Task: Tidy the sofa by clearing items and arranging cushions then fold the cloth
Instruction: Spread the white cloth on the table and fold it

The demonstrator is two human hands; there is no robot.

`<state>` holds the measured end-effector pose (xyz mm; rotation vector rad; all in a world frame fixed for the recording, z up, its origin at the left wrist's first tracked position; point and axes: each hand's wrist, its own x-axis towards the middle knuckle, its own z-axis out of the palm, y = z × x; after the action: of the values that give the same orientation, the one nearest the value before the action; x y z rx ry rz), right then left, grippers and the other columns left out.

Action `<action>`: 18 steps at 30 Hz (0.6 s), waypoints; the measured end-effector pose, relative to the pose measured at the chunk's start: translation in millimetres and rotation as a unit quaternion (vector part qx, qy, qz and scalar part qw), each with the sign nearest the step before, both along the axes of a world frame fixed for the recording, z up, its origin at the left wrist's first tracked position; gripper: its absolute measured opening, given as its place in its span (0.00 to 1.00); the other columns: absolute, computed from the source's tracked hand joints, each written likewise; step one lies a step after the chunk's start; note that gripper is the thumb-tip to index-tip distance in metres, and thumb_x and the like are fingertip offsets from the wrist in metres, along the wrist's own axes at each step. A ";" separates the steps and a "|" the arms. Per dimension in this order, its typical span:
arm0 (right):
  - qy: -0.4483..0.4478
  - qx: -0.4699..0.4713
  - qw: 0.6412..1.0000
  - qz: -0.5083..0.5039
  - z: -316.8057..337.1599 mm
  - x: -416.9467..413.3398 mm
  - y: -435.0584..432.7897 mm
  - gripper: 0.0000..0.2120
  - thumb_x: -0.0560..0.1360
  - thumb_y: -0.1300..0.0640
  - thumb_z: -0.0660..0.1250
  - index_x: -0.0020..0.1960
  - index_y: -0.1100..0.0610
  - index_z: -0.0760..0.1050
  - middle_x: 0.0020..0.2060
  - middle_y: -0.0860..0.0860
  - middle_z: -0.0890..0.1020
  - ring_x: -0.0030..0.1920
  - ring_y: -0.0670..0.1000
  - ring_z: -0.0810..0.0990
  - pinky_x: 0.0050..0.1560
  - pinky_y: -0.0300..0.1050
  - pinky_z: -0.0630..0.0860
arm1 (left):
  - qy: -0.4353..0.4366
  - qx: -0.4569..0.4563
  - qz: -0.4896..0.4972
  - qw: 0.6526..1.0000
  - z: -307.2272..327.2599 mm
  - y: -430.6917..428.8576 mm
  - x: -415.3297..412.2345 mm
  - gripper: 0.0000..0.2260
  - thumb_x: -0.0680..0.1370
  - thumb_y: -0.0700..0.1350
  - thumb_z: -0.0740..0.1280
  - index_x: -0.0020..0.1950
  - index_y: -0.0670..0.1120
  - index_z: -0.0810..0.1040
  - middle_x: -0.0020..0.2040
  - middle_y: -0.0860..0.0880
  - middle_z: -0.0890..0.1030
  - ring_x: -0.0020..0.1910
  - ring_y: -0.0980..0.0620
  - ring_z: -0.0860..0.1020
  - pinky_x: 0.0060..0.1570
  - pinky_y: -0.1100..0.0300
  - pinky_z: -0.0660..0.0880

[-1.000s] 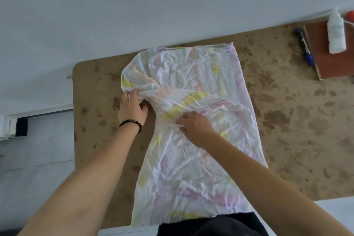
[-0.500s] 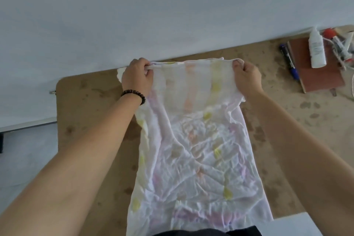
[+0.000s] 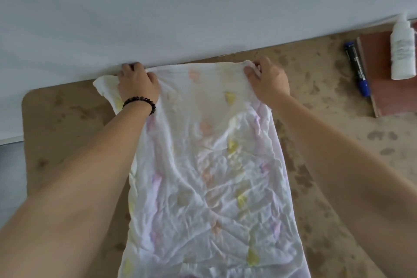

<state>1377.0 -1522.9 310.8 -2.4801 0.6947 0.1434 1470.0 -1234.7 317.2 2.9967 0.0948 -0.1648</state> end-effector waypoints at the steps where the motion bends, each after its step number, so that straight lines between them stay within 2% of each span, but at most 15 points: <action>1: 0.013 -0.016 1.000 -0.001 -2.6 3.9 0.1 0.19 0.80 0.41 0.58 0.60 0.56 0.72 0.51 0.57 0.81 0.52 0.61 0.79 0.43 0.46 0.67 | -0.009 -0.001 0.001 1.000 -4.8 1.6 0.1 0.16 0.79 0.45 0.57 0.61 0.37 0.72 0.61 0.36 0.71 0.59 0.37 0.71 0.51 0.44 0.73; 3: 0.040 -0.041 0.998 0.001 -2.1 10.9 1.9 0.21 0.81 0.40 0.57 0.61 0.57 0.69 0.51 0.57 0.82 0.52 0.61 0.79 0.43 0.47 0.67 | -0.031 -0.018 -0.001 0.999 -11.3 4.2 -2.1 0.15 0.79 0.45 0.57 0.60 0.37 0.72 0.62 0.35 0.70 0.58 0.37 0.71 0.52 0.43 0.72; 5: 0.058 -0.027 0.998 -0.003 4.8 12.5 3.8 0.22 0.80 0.40 0.57 0.62 0.58 0.68 0.52 0.58 0.81 0.54 0.61 0.79 0.44 0.46 0.67 | -0.050 -0.076 0.009 0.996 -10.6 5.4 -8.1 0.16 0.77 0.45 0.59 0.61 0.37 0.71 0.63 0.36 0.69 0.59 0.37 0.71 0.55 0.44 0.72; 7: 0.061 0.060 0.996 -0.033 14.0 6.5 4.6 0.25 0.79 0.39 0.59 0.64 0.57 0.68 0.57 0.56 0.80 0.59 0.60 0.77 0.52 0.47 0.70 | -0.059 -0.137 0.014 0.989 -4.0 4.9 -22.0 0.20 0.76 0.46 0.63 0.65 0.37 0.68 0.68 0.36 0.64 0.62 0.38 0.70 0.59 0.47 0.72; 9: 0.047 0.149 0.985 -0.077 27.0 -10.8 7.1 0.27 0.78 0.38 0.60 0.66 0.57 0.68 0.60 0.54 0.78 0.63 0.57 0.75 0.61 0.49 0.71 | -0.075 -0.141 0.003 0.987 5.8 -0.6 -45.7 0.25 0.76 0.47 0.64 0.70 0.38 0.64 0.73 0.35 0.58 0.65 0.38 0.68 0.62 0.48 0.71; 10: 0.034 0.158 0.983 -0.088 33.2 -24.3 8.7 0.26 0.79 0.38 0.60 0.66 0.57 0.68 0.58 0.53 0.79 0.62 0.56 0.75 0.61 0.49 0.71 | -0.089 -0.133 -0.017 0.987 10.6 -6.4 -60.6 0.26 0.77 0.48 0.64 0.71 0.39 0.64 0.74 0.35 0.57 0.68 0.37 0.66 0.62 0.47 0.69; 13: 0.001 0.111 0.987 -0.120 47.7 -85.5 14.9 0.16 0.79 0.47 0.62 0.61 0.56 0.72 0.48 0.49 0.77 0.54 0.52 0.75 0.54 0.45 0.71 | -0.083 -0.162 -0.160 0.970 17.7 -36.2 -107.2 0.22 0.78 0.46 0.63 0.70 0.40 0.67 0.74 0.36 0.60 0.72 0.37 0.62 0.66 0.45 0.65; 15: 0.008 0.092 0.985 -0.145 51.1 -136.4 23.2 0.08 0.79 0.51 0.62 0.53 0.54 0.74 0.46 0.47 0.76 0.50 0.51 0.74 0.52 0.45 0.72 | -0.049 -0.172 -0.292 0.940 15.1 -61.2 -133.1 0.19 0.78 0.43 0.63 0.69 0.41 0.69 0.74 0.36 0.63 0.73 0.38 0.62 0.67 0.45 0.65; 16: 0.021 0.083 0.986 -0.146 50.7 -161.0 28.4 0.07 0.79 0.51 0.63 0.51 0.53 0.75 0.46 0.47 0.76 0.48 0.50 0.75 0.50 0.44 0.71 | -0.030 -0.164 -0.351 0.921 13.6 -74.3 -143.5 0.18 0.78 0.43 0.63 0.68 0.42 0.70 0.74 0.37 0.63 0.73 0.39 0.62 0.68 0.44 0.65; 18: 0.063 0.066 0.987 -0.133 46.5 -204.2 39.3 0.10 0.78 0.47 0.65 0.54 0.52 0.77 0.45 0.46 0.75 0.45 0.48 0.74 0.46 0.42 0.69 | 0.026 -0.123 -0.440 0.889 10.5 -99.2 -158.8 0.19 0.80 0.44 0.59 0.72 0.44 0.69 0.76 0.40 0.61 0.76 0.41 0.58 0.71 0.42 0.61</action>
<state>1172.8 -1483.6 357.3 -2.2428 1.0266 0.2386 1311.2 -1333.9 327.7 2.5413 -1.1874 -0.3128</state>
